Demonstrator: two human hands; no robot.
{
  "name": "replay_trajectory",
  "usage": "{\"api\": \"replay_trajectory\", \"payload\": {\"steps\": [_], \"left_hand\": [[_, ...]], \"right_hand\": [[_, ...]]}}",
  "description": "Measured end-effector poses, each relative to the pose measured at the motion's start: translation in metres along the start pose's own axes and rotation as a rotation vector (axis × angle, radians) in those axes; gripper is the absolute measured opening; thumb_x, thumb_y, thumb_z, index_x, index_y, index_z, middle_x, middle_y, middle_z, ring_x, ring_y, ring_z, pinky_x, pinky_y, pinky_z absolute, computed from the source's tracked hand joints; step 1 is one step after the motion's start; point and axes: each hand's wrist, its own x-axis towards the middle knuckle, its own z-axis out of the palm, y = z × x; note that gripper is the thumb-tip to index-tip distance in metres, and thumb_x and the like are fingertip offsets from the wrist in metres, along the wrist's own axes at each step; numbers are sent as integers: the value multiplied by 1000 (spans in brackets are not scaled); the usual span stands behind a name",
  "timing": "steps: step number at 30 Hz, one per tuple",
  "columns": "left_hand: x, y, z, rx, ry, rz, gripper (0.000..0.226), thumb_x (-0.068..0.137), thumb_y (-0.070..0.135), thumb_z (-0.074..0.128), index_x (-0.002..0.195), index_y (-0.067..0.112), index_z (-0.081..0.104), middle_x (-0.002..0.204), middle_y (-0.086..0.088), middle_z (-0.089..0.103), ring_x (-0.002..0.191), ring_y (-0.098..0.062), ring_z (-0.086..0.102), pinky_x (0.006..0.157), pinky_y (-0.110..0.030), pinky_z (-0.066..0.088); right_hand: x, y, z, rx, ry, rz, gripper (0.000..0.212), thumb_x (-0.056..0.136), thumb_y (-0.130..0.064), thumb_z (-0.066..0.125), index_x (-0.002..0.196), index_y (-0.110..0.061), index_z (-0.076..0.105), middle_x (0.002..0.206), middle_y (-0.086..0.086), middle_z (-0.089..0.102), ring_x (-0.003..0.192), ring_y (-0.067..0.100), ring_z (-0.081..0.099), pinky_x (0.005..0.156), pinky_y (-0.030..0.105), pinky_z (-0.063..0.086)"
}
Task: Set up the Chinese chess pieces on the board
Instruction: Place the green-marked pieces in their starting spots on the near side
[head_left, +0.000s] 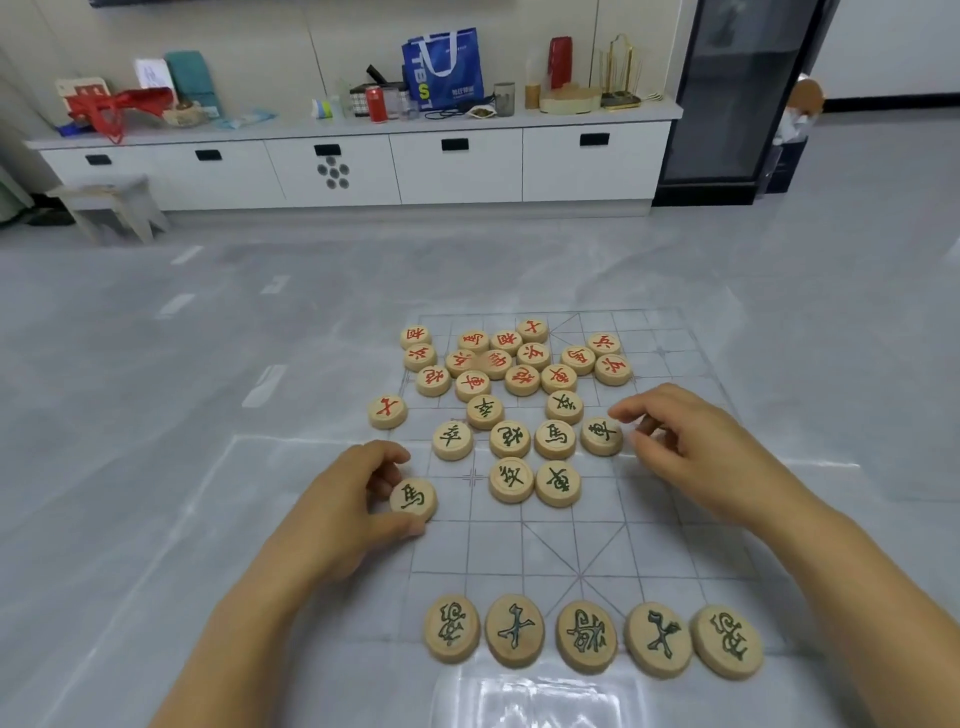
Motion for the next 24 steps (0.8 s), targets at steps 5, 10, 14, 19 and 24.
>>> {"api": "replay_trajectory", "payload": {"steps": [5,10,14,19,24], "left_hand": [[5,-3,-7,45,-75,52,46,68,21,79,102,32,50,101,12,49,89,-2,48,69,-9,36],[10,0,-11,110,-156,76,38,72,25,76,98,33,51,105,11,47,92,-5,47,75,-13,39],[10,0,-12,93,-173,69,42,72,23,76,103,30,49,109,9,46,94,-6,47,73,-11,38],[5,-4,-15,29,-211,110,46,76,14,73,113,32,51,111,8,45,91,2,46,72,-7,36],[2,-6,-15,58,-163,142,35,76,16,72,99,33,52,107,5,50,89,-2,48,72,-9,37]], "right_hand": [[0,4,2,1,45,8,29,93,-16,48,120,-22,56,101,-17,48,84,-7,49,68,10,40],[12,-8,-1,26,76,-29,25,92,-15,51,113,-25,59,94,-23,48,78,-10,51,67,5,40],[36,-19,11,-153,-130,-48,41,87,-22,60,127,-26,53,109,-7,43,93,9,47,82,19,40],[52,-34,20,-385,-319,-125,47,85,-26,61,131,-30,49,105,-3,38,96,11,36,84,26,39],[32,-38,2,-318,-208,-90,40,85,-30,62,123,-26,52,117,-6,46,106,11,45,90,28,42]]}}
